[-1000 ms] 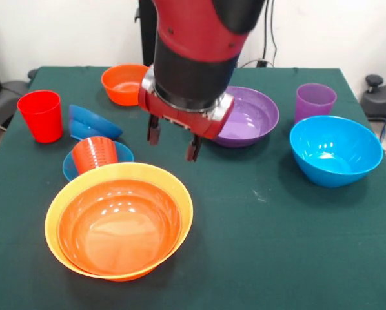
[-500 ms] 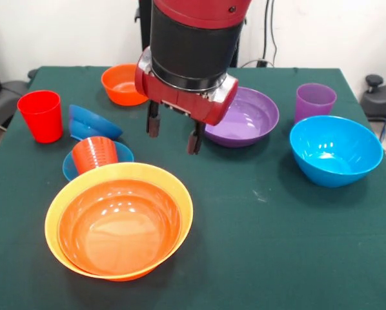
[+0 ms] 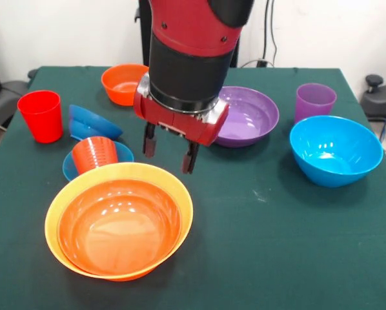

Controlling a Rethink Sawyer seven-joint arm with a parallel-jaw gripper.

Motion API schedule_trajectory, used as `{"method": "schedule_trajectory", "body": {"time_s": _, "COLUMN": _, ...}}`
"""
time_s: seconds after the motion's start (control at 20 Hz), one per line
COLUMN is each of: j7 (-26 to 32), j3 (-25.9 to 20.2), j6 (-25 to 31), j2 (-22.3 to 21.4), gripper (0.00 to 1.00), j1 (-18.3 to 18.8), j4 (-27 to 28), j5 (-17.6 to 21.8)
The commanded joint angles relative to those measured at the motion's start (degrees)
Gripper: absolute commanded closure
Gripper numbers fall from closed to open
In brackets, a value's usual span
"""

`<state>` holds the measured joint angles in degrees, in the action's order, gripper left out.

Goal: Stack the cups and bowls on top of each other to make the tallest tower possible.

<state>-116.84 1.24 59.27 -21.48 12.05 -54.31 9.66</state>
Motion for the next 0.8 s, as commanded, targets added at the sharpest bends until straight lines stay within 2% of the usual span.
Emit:
{"method": "schedule_trajectory", "body": {"time_s": 0.05, "j7": -7.6, "j3": -2.0, "j6": -8.2, "j2": 1.0, "gripper": 0.00, "j1": -1.1, "j4": -14.1, "j5": -0.3}}
{"method": "schedule_trajectory", "body": {"time_s": 0.2, "j7": -7.1, "j3": -2.2, "j6": -8.2, "j2": 0.5, "gripper": 0.00, "j1": -1.0, "j4": -15.1, "j5": -1.7}}
{"method": "schedule_trajectory", "body": {"time_s": 0.4, "j7": -6.8, "j3": -3.1, "j6": -6.2, "j2": 0.8, "gripper": 0.00, "j1": -0.9, "j4": -13.7, "j5": -4.1}}
{"method": "schedule_trajectory", "body": {"time_s": 0.8, "j7": -12.5, "j3": -3.3, "j6": -1.4, "j2": 0.3, "gripper": 0.00, "j1": -4.7, "j4": -10.1, "j5": -10.7}}
